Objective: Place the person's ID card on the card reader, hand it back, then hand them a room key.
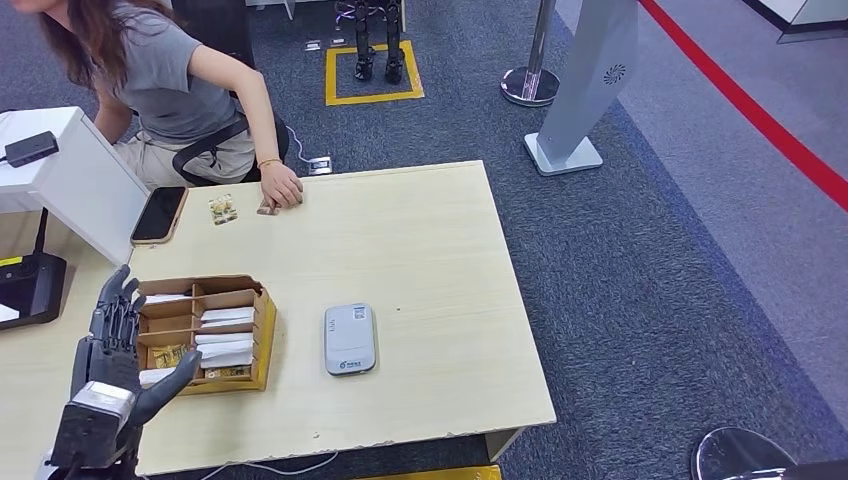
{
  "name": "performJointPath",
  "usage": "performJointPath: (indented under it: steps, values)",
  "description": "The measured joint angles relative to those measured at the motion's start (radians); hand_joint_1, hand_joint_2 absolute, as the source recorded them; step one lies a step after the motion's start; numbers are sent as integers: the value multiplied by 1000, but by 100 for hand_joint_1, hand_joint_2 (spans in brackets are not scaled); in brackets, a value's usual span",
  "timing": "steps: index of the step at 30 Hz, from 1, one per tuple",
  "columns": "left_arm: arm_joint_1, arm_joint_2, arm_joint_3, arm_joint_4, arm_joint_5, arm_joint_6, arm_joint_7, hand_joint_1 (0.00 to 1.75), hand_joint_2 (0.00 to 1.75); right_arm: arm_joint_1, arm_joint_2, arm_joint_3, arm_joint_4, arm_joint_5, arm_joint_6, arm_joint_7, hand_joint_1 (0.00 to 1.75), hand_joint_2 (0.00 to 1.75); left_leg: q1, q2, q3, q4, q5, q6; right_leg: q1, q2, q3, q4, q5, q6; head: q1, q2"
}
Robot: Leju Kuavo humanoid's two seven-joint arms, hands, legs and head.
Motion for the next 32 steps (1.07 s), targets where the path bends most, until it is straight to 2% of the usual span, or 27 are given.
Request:
performJointPath:
  steps: [6,12,23,27,32]
  values:
    - [70,11,3,-3,127,-66,-10,0,175,0,-3,-3,0,2,1,5,0,0,0,0,0,0,0,0,0,0,0,0,0,0,0,0]
    - [110,12,1,-3,127,-70,-8,0,175,0,-5,-10,0,4,2,10,0,0,0,-1,0,0,0,1,0,-1,0,0,0,0,0,0]
    - [123,-17,-56,-1,-30,57,-4,0,175,0,-5,-20,0,2,1,14,0,0,0,-1,0,0,0,1,0,-1,0,0,0,0,0,0]
    - [116,-45,-90,-2,-124,126,10,0,175,0,-5,-26,0,-1,0,16,0,0,0,-1,0,0,0,1,0,-1,0,0,0,0,0,0]
    - [113,-57,-108,-3,-157,138,13,0,175,0,-5,-29,0,1,0,16,0,0,0,-1,0,0,0,1,0,-1,0,0,0,0,0,0]
